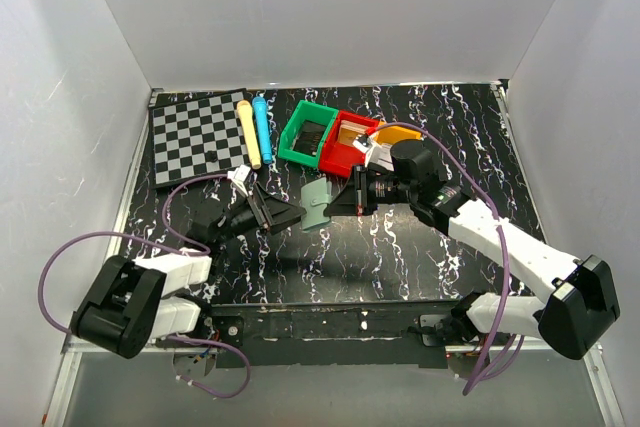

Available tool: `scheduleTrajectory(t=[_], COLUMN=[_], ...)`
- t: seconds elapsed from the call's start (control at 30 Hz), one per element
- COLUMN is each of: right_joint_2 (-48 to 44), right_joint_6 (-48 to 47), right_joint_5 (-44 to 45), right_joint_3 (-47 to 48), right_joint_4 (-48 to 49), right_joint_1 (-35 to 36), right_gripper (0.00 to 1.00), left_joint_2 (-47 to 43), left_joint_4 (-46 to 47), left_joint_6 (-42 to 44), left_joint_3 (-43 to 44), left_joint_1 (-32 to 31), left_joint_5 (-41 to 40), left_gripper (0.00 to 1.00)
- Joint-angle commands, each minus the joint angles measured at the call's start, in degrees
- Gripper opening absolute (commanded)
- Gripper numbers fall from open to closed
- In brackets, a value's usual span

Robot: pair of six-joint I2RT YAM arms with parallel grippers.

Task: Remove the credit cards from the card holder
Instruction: Open the card holder.

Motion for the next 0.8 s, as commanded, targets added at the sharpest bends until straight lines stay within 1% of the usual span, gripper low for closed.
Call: scheduleTrajectory(t=[0.0, 0.23, 0.47, 0.5, 0.57, 0.77], right_joint_2=[-1.3, -1.1, -0.7, -0.7, -0.4, -0.2], right_joint_6=[0.5, 0.4, 0.6, 0.6, 0.6, 0.0], right_joint_5=[-3.0, -3.2, -4.1, -4.2, -4.7, -5.0], right_joint_3=[-0.3, -0.7, -1.2, -1.3, -1.3, -1.7], right_joint_4=[4.4, 4.3, 4.3, 5.9, 6.0, 5.9], right_joint_1=[0.0, 0.1, 0.3, 0.4, 0.4, 0.6], right_gripper=[0.01, 0.01, 0.01, 0.01, 0.01, 0.01], left_joint_2=[2.2, 5.4, 10.2, 10.9, 11.8, 12.4], left_joint_4=[10.5, 18.5, 26.5, 27.7, 29.4, 32.2], left_joint_6=[-4.0, -7.5, -10.8, -11.4, -12.2, -13.6], left_joint_3=[0.4, 2.1, 3.1, 3.2, 3.5, 4.3], left_joint_1=[-0.3, -0.7, -1.7, -1.9, -2.1, -2.3], left_joint_5=[1.1, 2.0, 3.0, 3.0, 3.2, 3.2], left_gripper=[0.98, 0.95, 0.85, 0.84, 0.82, 0.66])
